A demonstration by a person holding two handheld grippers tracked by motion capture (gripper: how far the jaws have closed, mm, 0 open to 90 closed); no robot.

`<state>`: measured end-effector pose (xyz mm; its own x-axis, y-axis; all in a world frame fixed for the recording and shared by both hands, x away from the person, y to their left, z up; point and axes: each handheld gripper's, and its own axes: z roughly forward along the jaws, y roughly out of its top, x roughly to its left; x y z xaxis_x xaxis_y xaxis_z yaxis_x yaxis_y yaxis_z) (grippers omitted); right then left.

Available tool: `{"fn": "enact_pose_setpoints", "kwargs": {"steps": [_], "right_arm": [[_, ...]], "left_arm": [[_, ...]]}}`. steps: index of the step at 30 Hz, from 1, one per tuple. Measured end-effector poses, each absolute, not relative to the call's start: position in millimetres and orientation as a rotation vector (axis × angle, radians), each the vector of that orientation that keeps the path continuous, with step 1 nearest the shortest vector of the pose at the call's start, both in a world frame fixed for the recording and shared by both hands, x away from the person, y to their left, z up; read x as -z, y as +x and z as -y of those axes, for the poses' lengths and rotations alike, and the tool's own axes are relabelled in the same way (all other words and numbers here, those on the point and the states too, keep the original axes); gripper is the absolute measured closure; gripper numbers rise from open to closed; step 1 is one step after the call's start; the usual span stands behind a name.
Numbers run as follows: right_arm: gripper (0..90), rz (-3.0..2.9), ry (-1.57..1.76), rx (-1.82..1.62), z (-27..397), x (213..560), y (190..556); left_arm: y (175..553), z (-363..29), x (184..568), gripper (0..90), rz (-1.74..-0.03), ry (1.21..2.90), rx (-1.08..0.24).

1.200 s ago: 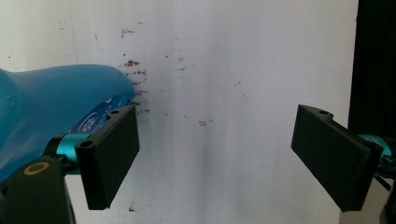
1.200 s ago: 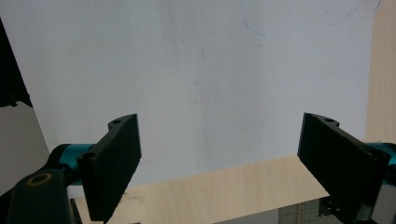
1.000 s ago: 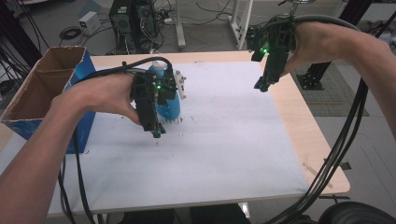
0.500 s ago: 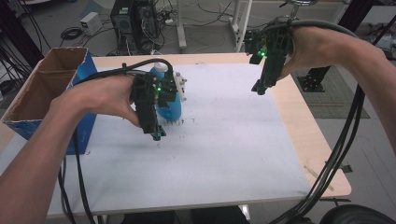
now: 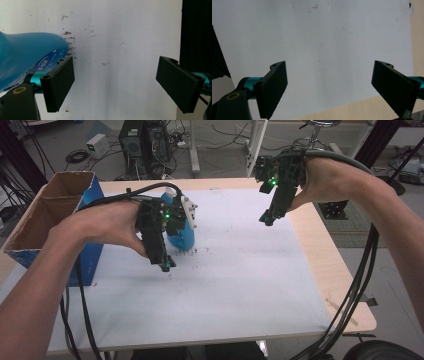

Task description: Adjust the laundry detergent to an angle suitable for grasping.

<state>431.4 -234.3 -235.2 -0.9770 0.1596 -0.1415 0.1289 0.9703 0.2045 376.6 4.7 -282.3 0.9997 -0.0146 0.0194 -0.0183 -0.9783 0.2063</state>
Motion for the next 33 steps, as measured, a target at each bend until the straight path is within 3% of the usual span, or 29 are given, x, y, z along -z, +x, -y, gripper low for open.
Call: {"fn": "enact_pose_setpoints", "kwargs": {"steps": [33], "right_arm": [[12.6,-2.821,0.508,-0.559,165,269,423]], "left_arm": [[366,-16,277,15.4,0.036,2.932,-0.025]]}}
